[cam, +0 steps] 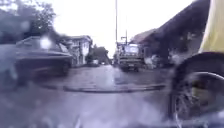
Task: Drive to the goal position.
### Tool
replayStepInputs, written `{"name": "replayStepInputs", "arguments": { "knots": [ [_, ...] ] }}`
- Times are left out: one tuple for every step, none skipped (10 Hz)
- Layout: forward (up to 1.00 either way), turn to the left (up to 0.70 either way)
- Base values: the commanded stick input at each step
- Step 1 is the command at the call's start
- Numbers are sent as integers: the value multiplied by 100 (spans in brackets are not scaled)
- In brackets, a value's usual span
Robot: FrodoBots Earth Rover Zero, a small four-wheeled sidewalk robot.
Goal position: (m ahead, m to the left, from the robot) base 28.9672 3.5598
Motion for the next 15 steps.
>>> {"name": "replayStepInputs", "arguments": {
  "knots": [
    [100,27],
    [100,0],
    [100,0],
    [100,0],
    [100,0],
    [100,0],
    [100,0],
    [100,19],
    [100,27],
    [100,8],
    [100,0],
    [100,0],
    [100,0],
    [100,0],
    [100,0]
  ]
}}
